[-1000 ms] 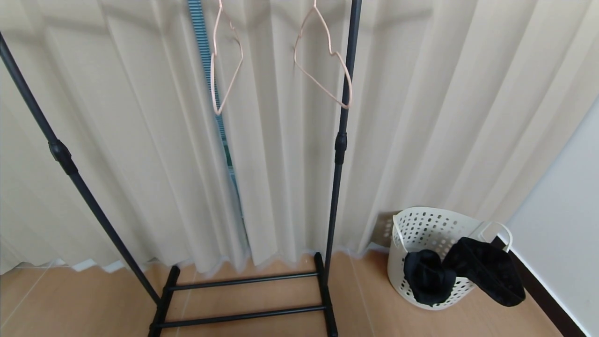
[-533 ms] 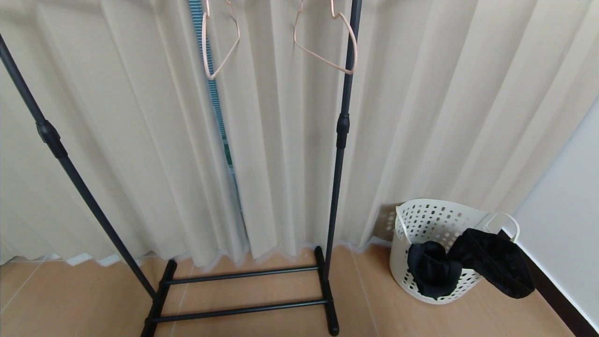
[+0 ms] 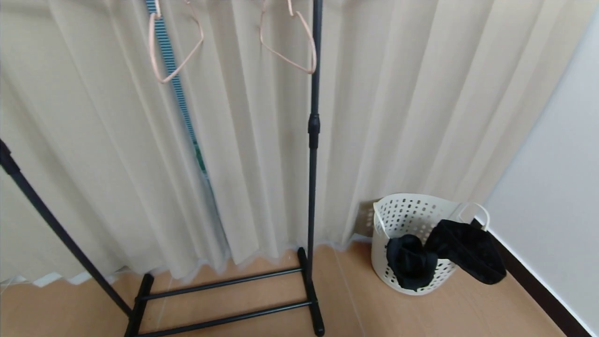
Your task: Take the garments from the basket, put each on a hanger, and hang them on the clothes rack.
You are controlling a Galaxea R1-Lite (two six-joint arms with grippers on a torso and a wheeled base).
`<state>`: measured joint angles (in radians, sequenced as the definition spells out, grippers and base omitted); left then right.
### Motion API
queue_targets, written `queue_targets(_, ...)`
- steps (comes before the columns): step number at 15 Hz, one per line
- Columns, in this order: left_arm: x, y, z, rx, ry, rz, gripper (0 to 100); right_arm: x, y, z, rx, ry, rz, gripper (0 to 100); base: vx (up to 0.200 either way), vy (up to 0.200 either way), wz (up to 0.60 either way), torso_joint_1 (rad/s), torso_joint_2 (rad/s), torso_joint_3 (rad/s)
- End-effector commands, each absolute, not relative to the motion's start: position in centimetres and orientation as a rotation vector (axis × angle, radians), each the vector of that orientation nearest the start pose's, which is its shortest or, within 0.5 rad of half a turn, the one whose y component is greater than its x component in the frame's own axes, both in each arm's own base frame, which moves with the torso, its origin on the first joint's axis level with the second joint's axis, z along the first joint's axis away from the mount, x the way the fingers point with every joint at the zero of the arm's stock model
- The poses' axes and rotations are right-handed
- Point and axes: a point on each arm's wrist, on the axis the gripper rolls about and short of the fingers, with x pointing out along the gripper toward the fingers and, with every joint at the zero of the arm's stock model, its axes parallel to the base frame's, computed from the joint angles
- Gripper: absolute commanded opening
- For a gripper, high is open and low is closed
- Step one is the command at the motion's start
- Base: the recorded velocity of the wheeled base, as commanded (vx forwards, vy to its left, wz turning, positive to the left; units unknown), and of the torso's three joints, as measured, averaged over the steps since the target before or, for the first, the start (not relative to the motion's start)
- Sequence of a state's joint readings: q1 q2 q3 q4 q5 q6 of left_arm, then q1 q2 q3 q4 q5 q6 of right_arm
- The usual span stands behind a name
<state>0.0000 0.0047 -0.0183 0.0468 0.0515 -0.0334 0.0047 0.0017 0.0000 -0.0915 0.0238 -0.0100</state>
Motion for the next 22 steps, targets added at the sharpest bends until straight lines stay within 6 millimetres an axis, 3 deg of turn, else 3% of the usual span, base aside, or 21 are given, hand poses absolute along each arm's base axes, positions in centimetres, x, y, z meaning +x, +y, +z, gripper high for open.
queue_targets(1,-2.38,0.12,7.58,-0.033,0.034,0.053,100,-2.3,0.04,8.5,-0.012,-0.089,0.029,100,0.0,0.0,-0.6,-0.002,0.0,0.007)
queue_targets(12,-2.38,0.12,7.58,-0.033,0.034,0.053,100,-2.3,0.04,8.5,-0.013,-0.089,0.029,100,0.0,-0.2,0.0,0.001,0.0,0.003)
queue_targets(15,-2.38,0.12,7.58,-0.033,0.034,0.053,100,-2.3,0.04,8.5,-0.013,-0.089,0.029,100,0.2,-0.2,0.0,0.002,0.0,0.002)
queue_targets(22,-2.38,0.12,7.58,-0.036,0.034,0.054,100,-2.3,0.04,8.5,-0.013,-0.089,0.029,100,0.171,0.0,0.0,0.002,0.0,0.003)
